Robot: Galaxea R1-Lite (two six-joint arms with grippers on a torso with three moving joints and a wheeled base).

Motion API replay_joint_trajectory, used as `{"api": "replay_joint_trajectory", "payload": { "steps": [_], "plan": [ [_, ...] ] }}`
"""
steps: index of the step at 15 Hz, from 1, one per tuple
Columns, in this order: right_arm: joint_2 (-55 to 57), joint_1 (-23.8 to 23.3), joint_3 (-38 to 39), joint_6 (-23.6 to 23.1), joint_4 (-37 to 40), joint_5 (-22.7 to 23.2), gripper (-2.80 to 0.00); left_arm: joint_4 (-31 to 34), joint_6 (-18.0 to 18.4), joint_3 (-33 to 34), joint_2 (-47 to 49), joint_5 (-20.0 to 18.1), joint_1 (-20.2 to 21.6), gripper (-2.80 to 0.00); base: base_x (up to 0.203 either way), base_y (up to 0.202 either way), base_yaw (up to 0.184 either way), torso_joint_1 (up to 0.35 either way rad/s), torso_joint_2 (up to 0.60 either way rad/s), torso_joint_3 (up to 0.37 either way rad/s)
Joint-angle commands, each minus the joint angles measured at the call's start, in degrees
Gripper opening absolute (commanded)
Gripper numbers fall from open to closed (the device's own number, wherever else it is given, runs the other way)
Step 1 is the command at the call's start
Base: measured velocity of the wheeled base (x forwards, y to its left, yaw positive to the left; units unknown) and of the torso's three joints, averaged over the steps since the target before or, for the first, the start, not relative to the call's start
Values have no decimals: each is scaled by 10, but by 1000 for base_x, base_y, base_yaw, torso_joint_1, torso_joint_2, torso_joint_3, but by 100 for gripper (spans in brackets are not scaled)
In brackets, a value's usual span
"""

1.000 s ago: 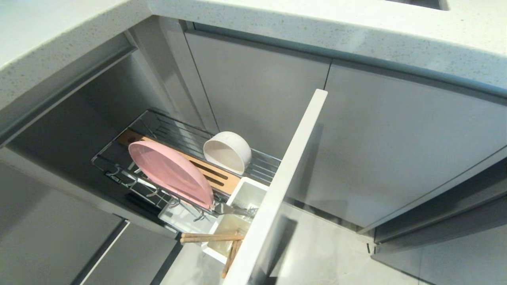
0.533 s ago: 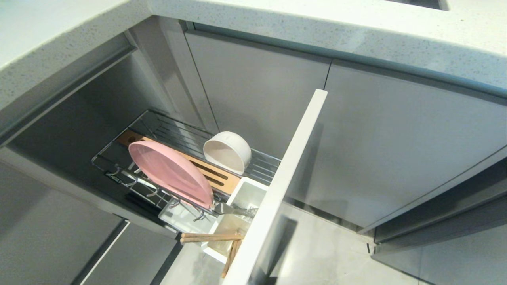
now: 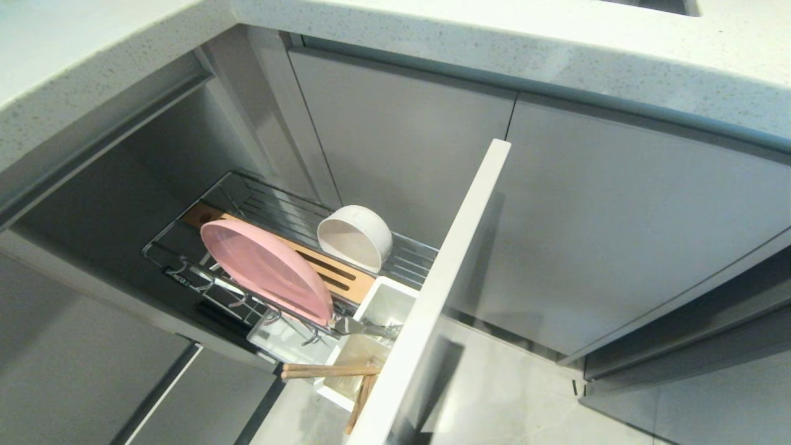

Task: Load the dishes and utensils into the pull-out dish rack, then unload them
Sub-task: Take the plate out of the cupboard

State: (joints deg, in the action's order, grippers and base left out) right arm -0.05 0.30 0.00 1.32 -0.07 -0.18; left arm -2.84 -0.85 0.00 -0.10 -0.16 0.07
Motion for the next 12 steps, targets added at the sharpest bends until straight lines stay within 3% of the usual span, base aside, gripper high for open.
{"api": "replay_joint_trajectory", "payload": {
  "steps": [1, 12],
  "plan": [
    [0, 0, 1, 0, 0, 0, -280, 0, 0, 12, 1, 0, 0, -280, 0, 0, 0, 0, 0, 0],
    [0, 0, 1, 0, 0, 0, -280, -1, 0, 12, 1, 0, 0, -280, 0, 0, 0, 0, 0, 0]
  ]
}}
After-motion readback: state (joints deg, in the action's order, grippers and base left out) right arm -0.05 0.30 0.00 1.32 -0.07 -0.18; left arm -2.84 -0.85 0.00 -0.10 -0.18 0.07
